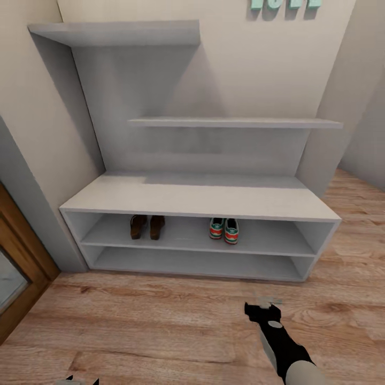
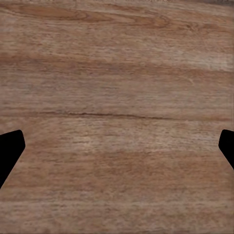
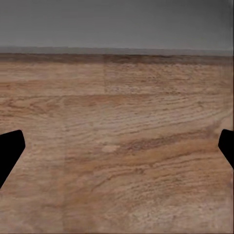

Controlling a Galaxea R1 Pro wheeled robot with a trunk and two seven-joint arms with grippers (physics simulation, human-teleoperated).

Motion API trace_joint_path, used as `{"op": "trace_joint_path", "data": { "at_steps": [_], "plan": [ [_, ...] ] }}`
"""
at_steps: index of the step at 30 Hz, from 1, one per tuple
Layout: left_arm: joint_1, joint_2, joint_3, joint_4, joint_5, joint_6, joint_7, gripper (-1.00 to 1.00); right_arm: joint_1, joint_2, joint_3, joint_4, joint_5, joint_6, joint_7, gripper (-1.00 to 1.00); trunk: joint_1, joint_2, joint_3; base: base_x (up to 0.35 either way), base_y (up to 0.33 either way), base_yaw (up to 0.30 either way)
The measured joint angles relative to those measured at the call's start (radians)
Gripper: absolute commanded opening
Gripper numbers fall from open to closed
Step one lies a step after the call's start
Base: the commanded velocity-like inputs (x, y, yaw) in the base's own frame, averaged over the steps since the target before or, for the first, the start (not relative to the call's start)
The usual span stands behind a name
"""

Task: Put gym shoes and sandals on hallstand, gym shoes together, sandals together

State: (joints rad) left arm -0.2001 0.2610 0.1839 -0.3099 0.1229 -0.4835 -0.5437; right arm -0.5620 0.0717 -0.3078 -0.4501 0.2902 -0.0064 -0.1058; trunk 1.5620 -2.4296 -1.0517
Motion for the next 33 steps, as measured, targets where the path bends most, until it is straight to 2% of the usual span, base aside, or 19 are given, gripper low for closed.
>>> {"op": "trace_joint_path", "data": {
  "at_steps": [7,14,15,17,22,28,33],
  "plan": [
    [0.000,0.000,0.000,0.001,0.001,0.000,0.001,1.00,0.003,-0.087,0.001,0.163,-0.005,-0.170,0.001,1.00,0.000,0.000,0.000,-0.003,0.000,0.000],
    [0.000,0.001,0.001,0.002,0.001,-0.001,0.001,1.00,0.003,-0.142,0.000,0.293,-0.007,-0.314,0.001,1.00,0.000,0.000,0.000,0.000,0.000,0.000],
    [0.000,0.001,0.001,0.002,0.001,-0.001,0.001,1.00,0.010,-0.165,-0.002,0.341,-0.009,-0.374,0.001,1.00,0.000,0.000,0.000,0.000,0.000,0.000],
    [0.000,0.001,0.001,0.002,0.001,-0.002,0.002,1.00,0.020,-0.175,-0.001,0.365,-0.009,-0.414,0.002,1.00,0.000,0.000,0.000,0.000,0.000,0.000],
    [0.000,0.001,0.002,0.002,0.001,-0.002,0.002,1.00,0.043,-0.180,-0.001,0.381,-0.009,-0.466,0.002,1.00,0.000,0.000,0.000,0.000,0.000,0.000],
    [0.000,0.000,0.002,0.003,0.001,-0.002,0.003,1.00,0.082,-0.181,-0.001,0.390,-0.008,-0.538,0.003,1.00,0.000,0.000,0.000,0.000,0.000,0.000],
    [0.000,0.000,0.003,0.004,0.003,-0.001,0.009,1.00,0.098,-0.179,-0.001,0.393,-0.008,-0.564,0.004,1.00,0.000,0.000,0.000,0.000,0.000,0.000]
  ]
}}
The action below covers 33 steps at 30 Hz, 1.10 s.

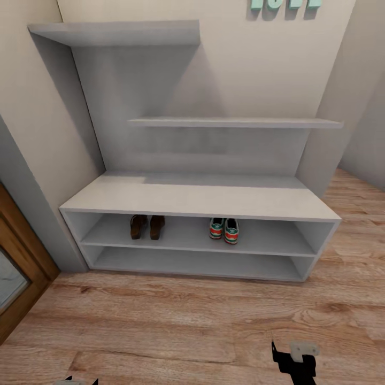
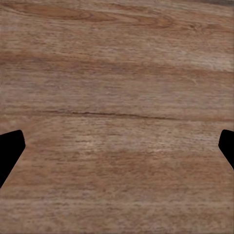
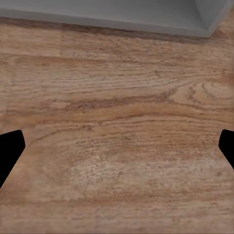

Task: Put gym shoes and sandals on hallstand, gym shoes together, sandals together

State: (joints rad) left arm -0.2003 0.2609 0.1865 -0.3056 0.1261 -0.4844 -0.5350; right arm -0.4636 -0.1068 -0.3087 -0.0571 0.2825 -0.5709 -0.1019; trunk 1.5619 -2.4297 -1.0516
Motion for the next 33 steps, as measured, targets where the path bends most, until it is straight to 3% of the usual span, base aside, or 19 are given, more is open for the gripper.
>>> {"op": "trace_joint_path", "data": {
  "at_steps": [24,28,33],
  "plan": [
    [0.000,0.000,0.000,0.002,0.020,0.000,0.007,1.00,0.012,0.000,0.001,0.026,0.004,-0.007,0.002,1.00,0.000,0.000,0.000,0.000,0.000,0.000],
    [0.001,0.000,0.000,0.002,0.020,0.001,0.007,1.00,0.023,0.014,0.002,0.027,0.003,-0.004,0.003,1.00,0.000,0.000,0.000,0.000,0.000,0.000],
    [0.001,0.001,0.000,0.002,0.020,0.001,0.007,1.00,0.043,0.053,0.002,0.028,0.004,-0.003,0.004,1.00,0.000,0.000,0.000,0.000,0.000,0.000]
  ]
}}
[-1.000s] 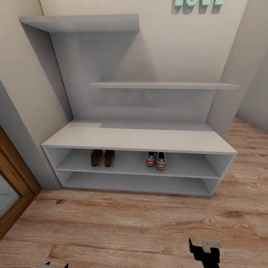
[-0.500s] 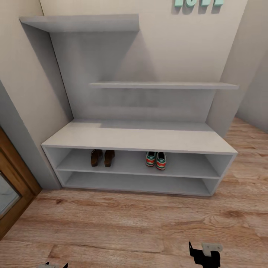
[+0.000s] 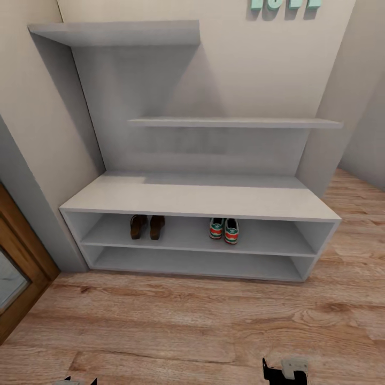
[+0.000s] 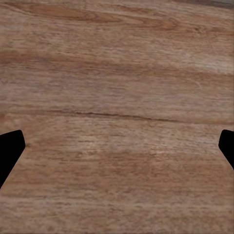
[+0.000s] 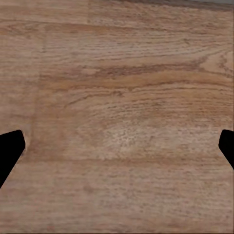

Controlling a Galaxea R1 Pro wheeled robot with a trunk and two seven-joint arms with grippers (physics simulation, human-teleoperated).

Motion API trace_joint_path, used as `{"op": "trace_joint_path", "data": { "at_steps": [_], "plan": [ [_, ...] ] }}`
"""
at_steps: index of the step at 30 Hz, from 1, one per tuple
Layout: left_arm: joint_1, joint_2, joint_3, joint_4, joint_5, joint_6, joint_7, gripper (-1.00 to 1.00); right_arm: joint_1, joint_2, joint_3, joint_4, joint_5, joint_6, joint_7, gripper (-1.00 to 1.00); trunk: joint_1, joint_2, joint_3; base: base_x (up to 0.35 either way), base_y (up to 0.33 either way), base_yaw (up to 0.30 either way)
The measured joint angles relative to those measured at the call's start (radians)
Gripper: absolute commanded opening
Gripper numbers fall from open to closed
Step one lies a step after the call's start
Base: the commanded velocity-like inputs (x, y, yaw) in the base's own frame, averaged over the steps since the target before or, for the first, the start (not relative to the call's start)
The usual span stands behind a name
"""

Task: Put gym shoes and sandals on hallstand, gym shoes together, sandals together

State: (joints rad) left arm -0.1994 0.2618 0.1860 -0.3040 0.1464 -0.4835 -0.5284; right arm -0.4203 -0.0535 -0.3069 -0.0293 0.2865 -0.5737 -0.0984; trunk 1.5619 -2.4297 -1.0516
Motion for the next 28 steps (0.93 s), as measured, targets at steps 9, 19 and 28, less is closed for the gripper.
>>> {"op": "trace_joint_path", "data": {
  "at_steps": [9,19,28],
  "plan": [
    [0.000,0.000,0.000,-0.001,0.000,0.000,0.000,1.00,0.023,0.042,-0.001,0.000,-0.001,0.001,0.001,1.00,0.000,0.000,0.000,0.000,0.000,0.000],
    [0.000,0.000,0.000,-0.001,0.000,-0.001,0.000,1.00,0.029,0.054,-0.001,0.000,-0.001,0.001,0.000,1.00,0.000,0.000,0.000,0.000,0.000,0.000],
    [0.001,0.001,0.000,0.000,-0.001,-0.001,0.000,1.00,0.030,0.055,-0.001,0.001,-0.001,0.001,0.000,1.00,0.000,0.000,0.000,0.000,0.000,0.000]
  ]
}}
